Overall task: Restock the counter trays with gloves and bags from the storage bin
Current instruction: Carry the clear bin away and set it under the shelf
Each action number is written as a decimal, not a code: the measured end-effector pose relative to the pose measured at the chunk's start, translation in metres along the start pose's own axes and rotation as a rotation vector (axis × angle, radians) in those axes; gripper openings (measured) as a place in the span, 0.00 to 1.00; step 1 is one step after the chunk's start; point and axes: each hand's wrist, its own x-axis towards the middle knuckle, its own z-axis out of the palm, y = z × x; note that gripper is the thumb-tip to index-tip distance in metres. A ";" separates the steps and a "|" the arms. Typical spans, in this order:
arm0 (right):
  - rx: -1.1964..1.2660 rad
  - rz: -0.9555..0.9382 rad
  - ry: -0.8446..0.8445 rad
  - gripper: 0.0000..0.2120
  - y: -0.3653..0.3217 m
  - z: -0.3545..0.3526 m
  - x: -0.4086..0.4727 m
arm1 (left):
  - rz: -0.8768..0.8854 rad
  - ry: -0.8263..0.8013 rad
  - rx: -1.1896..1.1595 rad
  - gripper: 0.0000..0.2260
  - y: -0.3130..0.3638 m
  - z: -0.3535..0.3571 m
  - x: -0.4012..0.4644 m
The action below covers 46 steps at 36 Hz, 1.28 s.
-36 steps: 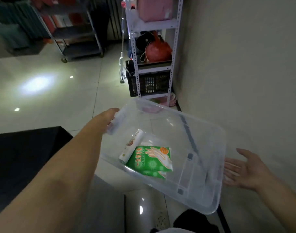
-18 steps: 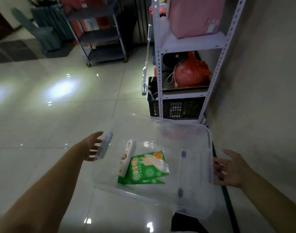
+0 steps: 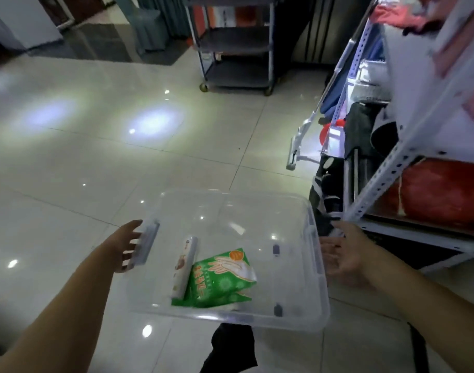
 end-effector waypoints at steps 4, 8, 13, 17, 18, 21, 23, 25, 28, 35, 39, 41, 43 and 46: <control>0.006 -0.012 0.077 0.29 -0.065 0.064 0.027 | 0.008 -0.052 -0.027 0.25 0.079 -0.010 0.057; 0.027 -0.046 0.106 0.28 -0.134 0.110 0.042 | 0.033 -0.102 0.002 0.26 0.167 -0.018 0.110; 0.138 -0.092 0.140 0.25 -0.213 0.137 0.061 | 0.087 -0.115 0.082 0.22 0.293 0.006 0.159; 0.209 -0.125 0.174 0.24 -0.269 0.147 0.091 | 0.142 -0.180 0.148 0.23 0.393 0.045 0.203; 0.220 -0.127 0.181 0.24 -0.283 0.149 0.101 | 0.149 -0.196 0.171 0.23 0.416 0.056 0.213; 0.265 -0.131 0.194 0.26 -0.327 0.150 0.139 | 0.161 -0.234 0.240 0.24 0.483 0.093 0.245; 0.332 -0.127 0.190 0.27 -0.356 0.148 0.166 | 0.164 -0.268 0.288 0.25 0.529 0.118 0.265; 0.398 -0.117 0.183 0.29 -0.383 0.144 0.191 | 0.136 -0.298 0.328 0.26 0.574 0.143 0.282; 0.472 -0.090 0.201 0.32 -0.417 0.137 0.223 | 0.089 -0.352 0.366 0.26 0.635 0.176 0.304; 0.606 -0.059 0.371 0.33 -0.459 0.142 0.267 | 0.091 -0.428 0.501 0.23 0.748 0.262 0.346; 0.693 -0.061 0.482 0.34 -0.462 0.150 0.288 | 0.135 -0.493 0.663 0.22 0.795 0.330 0.379; 0.766 -0.038 0.537 0.33 -0.455 0.158 0.303 | 0.161 -0.534 0.786 0.22 0.812 0.370 0.397; 0.838 0.011 0.595 0.32 -0.444 0.171 0.318 | 0.180 -0.567 0.897 0.22 0.824 0.407 0.418; 0.996 0.068 0.687 0.30 -0.431 0.201 0.336 | 0.201 -0.609 1.024 0.24 0.836 0.458 0.451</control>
